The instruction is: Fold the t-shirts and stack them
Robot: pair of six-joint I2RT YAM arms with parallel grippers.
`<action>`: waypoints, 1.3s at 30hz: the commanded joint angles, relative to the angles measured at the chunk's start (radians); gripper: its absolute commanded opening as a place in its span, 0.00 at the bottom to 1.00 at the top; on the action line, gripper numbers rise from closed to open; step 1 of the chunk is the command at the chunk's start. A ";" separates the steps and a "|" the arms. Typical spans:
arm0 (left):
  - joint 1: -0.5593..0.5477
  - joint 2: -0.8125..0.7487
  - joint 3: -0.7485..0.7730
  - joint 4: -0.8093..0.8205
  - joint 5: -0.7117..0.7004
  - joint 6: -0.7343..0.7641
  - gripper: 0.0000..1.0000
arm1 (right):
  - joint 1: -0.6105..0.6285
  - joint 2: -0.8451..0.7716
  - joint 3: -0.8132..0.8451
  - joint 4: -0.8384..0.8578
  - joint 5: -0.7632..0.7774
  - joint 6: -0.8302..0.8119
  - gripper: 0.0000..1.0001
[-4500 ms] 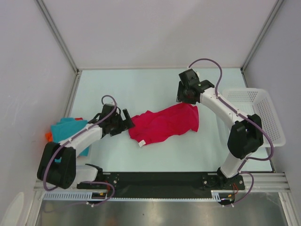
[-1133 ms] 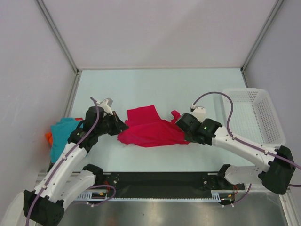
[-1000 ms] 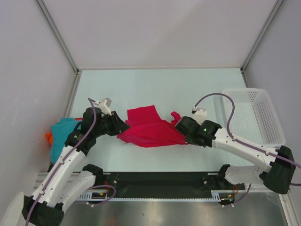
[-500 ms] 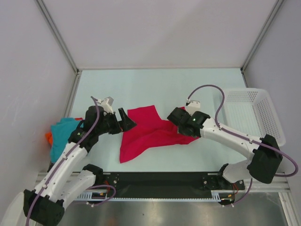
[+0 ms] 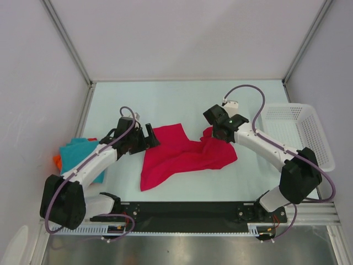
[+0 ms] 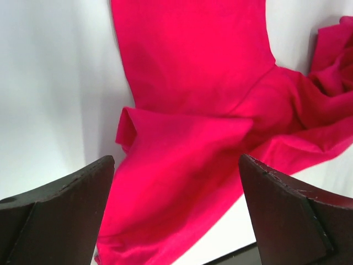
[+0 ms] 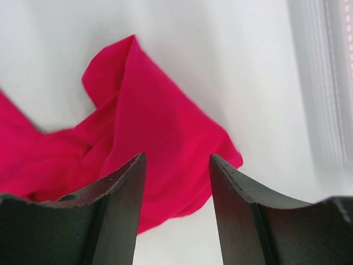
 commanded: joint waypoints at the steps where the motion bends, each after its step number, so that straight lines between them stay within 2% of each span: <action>1: 0.013 0.054 0.062 0.079 -0.020 0.026 1.00 | -0.058 0.032 0.032 0.058 -0.018 -0.069 0.54; 4: 0.016 0.071 0.065 0.092 0.003 0.022 0.98 | -0.069 0.047 0.015 0.074 -0.033 -0.078 0.54; 6: 0.016 0.073 0.062 0.105 0.023 0.016 0.85 | -0.076 0.059 -0.006 0.092 -0.050 -0.083 0.54; 7: 0.018 0.073 0.063 0.108 0.029 0.012 0.74 | -0.078 0.063 -0.013 0.098 -0.058 -0.083 0.53; 8: 0.018 0.070 0.059 0.111 0.035 0.009 0.28 | -0.081 0.066 -0.019 0.103 -0.061 -0.083 0.53; 9: 0.018 0.070 0.058 0.111 0.036 -0.003 0.08 | -0.081 0.075 -0.029 0.114 -0.070 -0.083 0.53; 10: 0.018 0.071 0.058 0.106 0.036 -0.006 0.00 | -0.081 0.076 -0.034 0.118 -0.073 -0.085 0.52; 20: 0.018 -0.037 0.046 0.062 0.086 -0.014 0.00 | -0.083 0.116 -0.066 0.166 -0.112 -0.091 0.51; 25: 0.016 -0.213 0.039 -0.004 0.163 -0.017 0.00 | -0.087 0.124 -0.065 0.180 -0.115 -0.094 0.50; 33: 0.016 -0.478 -0.026 -0.134 0.394 -0.043 0.00 | -0.121 0.103 -0.048 0.178 -0.113 -0.106 0.50; 39: 0.016 -0.616 -0.112 -0.194 0.433 -0.081 0.00 | -0.173 0.118 0.007 0.184 -0.116 -0.135 0.52</action>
